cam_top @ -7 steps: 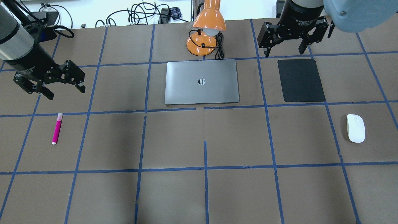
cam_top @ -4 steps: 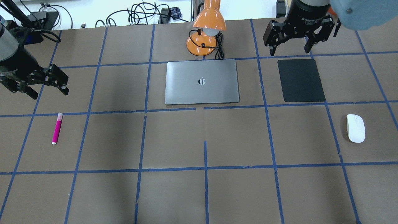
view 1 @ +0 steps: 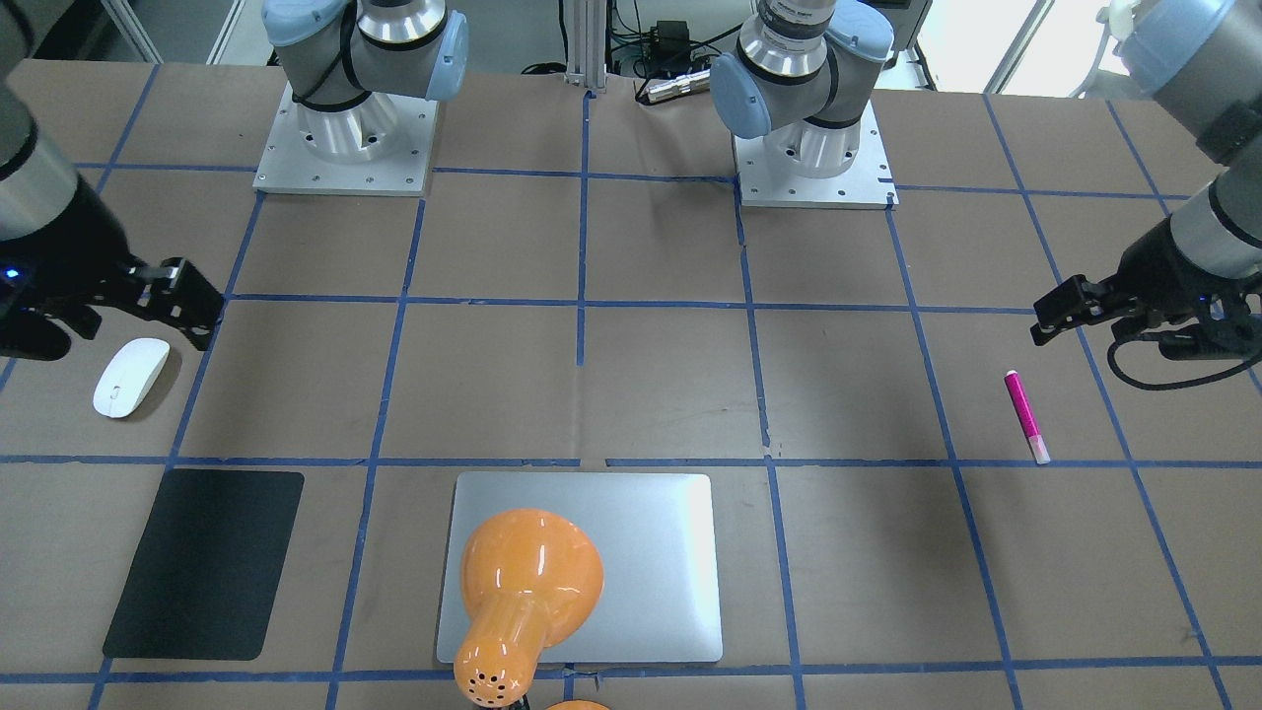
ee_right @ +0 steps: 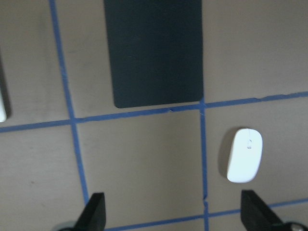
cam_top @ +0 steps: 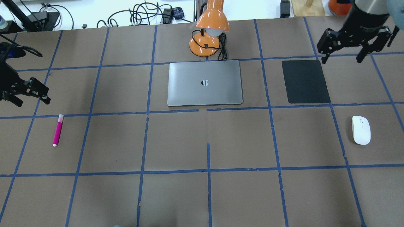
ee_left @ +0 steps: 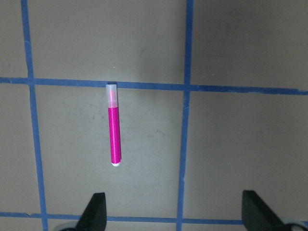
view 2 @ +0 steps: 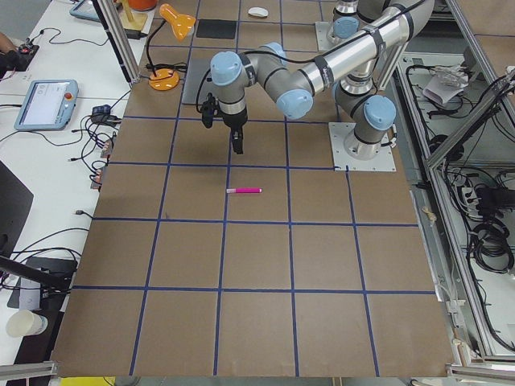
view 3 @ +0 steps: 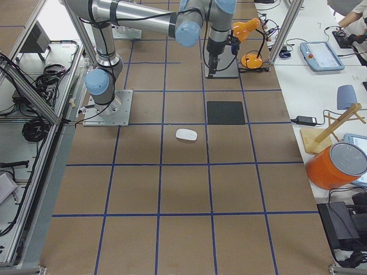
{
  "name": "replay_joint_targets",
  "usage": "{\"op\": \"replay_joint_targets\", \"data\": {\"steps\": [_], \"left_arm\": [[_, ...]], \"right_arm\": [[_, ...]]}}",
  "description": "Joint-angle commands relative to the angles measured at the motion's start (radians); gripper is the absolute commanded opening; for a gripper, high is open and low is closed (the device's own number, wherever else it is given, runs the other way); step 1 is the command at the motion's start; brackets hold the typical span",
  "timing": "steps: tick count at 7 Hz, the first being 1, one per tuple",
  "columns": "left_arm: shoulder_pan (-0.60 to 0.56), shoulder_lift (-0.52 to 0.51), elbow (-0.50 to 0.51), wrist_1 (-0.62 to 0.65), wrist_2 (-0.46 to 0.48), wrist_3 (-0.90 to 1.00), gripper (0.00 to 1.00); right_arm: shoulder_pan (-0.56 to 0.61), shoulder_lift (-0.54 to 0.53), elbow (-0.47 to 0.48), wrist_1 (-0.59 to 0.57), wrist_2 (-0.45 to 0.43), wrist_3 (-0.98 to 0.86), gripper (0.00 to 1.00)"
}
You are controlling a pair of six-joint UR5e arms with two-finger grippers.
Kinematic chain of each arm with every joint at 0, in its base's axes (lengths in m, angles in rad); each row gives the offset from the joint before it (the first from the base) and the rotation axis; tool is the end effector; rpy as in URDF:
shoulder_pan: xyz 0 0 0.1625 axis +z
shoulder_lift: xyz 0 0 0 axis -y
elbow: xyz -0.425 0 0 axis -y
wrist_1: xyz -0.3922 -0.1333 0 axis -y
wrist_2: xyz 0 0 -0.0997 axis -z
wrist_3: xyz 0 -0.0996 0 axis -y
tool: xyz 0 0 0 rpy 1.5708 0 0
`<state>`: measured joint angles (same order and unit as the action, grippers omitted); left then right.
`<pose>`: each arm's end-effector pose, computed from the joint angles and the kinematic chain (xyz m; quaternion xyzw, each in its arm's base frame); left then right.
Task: Place pen and mouse around notebook
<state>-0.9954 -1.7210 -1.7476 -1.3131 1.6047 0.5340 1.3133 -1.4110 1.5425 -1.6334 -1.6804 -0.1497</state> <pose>0.1781 -0.5133 0.3505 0.0201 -0.9991 -0.0384 0.0038 -0.0215 -0.5622 0.4250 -0.0519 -0.9966 -0.0447 0.0467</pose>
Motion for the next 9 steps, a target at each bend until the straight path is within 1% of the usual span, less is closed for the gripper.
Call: {"op": "replay_joint_targets", "data": {"steps": [1, 2, 3, 4, 5, 6, 7, 9], "left_arm": [[0.05, -0.06, -0.117, 0.214, 0.0, 0.043, 1.0], [0.052, -0.084, -0.159, 0.303, 0.001, 0.063, 1.0], [0.054, -0.113, -0.167, 0.314, 0.003, 0.064, 1.0], [0.073, -0.142, -0.168, 0.314, 0.001, 0.067, 1.0], [0.083, -0.169, -0.17, 0.316, 0.001, 0.064, 0.98], [0.083, -0.192, -0.171, 0.316, 0.001, 0.049, 0.97], [0.083, -0.215, -0.162, 0.318, 0.001, 0.043, 0.97], [0.083, -0.247, -0.167, 0.372, 0.001, 0.052, 0.96]], "right_arm": [[-0.138, 0.035, 0.121, -0.163, -0.05, -0.196, 1.0], [-0.213, 0.043, 0.175, -0.243, -0.029, -0.277, 1.0], [-0.308, 0.049, 0.268, -0.341, 0.009, -0.316, 1.0], [-0.325, 0.066, 0.334, -0.474, 0.021, -0.311, 1.0], [-0.325, 0.113, 0.365, -0.5, 0.084, -0.315, 1.0], [-0.327, 0.151, 0.369, -0.496, 0.108, -0.314, 1.0], [-0.327, 0.159, 0.37, -0.494, 0.103, -0.298, 1.0], [-0.327, 0.168, 0.372, -0.487, 0.081, -0.304, 1.0]]}}
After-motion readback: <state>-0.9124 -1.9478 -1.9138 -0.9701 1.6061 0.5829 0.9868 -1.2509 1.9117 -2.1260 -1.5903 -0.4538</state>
